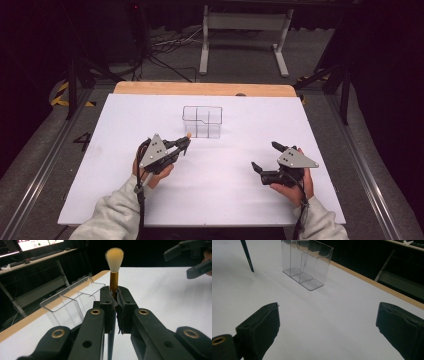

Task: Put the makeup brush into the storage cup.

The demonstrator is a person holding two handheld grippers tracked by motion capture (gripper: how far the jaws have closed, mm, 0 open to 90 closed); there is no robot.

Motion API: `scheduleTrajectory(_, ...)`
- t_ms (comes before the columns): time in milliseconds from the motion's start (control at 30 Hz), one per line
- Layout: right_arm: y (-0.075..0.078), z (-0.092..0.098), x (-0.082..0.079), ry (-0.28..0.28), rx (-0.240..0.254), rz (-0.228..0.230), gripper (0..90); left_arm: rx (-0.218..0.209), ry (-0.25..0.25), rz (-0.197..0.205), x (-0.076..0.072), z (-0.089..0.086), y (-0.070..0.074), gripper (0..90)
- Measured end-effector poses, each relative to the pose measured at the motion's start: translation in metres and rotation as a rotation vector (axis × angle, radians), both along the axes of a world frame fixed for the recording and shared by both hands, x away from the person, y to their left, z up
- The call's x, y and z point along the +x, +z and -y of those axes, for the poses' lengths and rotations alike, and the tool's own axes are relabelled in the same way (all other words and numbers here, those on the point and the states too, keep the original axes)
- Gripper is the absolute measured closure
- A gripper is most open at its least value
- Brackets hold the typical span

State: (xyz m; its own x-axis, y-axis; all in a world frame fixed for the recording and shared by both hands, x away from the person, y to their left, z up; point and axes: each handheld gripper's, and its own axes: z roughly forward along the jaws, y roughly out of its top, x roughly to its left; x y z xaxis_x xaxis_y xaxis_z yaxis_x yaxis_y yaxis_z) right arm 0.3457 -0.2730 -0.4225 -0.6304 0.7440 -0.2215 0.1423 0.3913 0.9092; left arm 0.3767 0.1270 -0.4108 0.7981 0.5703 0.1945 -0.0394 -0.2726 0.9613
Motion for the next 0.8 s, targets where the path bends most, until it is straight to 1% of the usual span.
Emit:
scheduleTrajectory(133, 0.001, 0.007, -0.003, 0.022, -0.006, -0.005, 3.2, -0.027, 0.006, -0.015, 0.003, -0.007, 0.002, 83.7)
scheduleTrajectory(233, 0.001, 0.013, -0.006, 0.022, 0.007, 0.016, 2.2, -0.043, 0.016, -0.022, 0.004, -0.012, 0.004, 83.8)
scheduleTrajectory(333, 0.002, 0.017, -0.008, 0.011, 0.034, 0.013, 2.9, -0.051, 0.020, -0.028, 0.006, -0.015, 0.004, 83.7)
scheduleTrajectory(433, 0.002, 0.020, -0.012, 0.004, 0.014, 0.019, 4.3, -0.060, 0.026, -0.041, 0.008, -0.019, 0.005, 83.7)
scheduleTrajectory(533, -0.001, 0.022, -0.015, -0.003, -0.006, 0.027, 4.4, -0.065, 0.032, -0.040, 0.009, -0.022, 0.007, 83.7)
scheduleTrajectory(567, -0.003, 0.024, -0.017, -0.003, -0.020, 0.028, 4.3, -0.070, 0.035, -0.036, 0.009, -0.023, 0.008, 83.7)
scheduleTrajectory(600, -0.003, 0.024, -0.017, -0.003, -0.020, 0.028, 4.3, -0.070, 0.035, -0.036, 0.009, -0.023, 0.008, 83.7)
scheduleTrajectory(667, -0.005, 0.026, -0.019, -0.015, -0.038, 0.034, 3.6, -0.075, 0.040, -0.031, 0.010, -0.025, 0.009, 83.7)
scheduleTrajectory(733, -0.007, 0.028, -0.020, -0.018, -0.036, 0.031, 3.4, -0.074, 0.043, -0.041, 0.014, -0.027, 0.010, 83.7)
scheduleTrajectory(800, -0.010, 0.030, -0.022, -0.025, -0.040, 0.027, 3.4, -0.082, 0.051, -0.040, 0.018, -0.028, 0.011, 83.7)
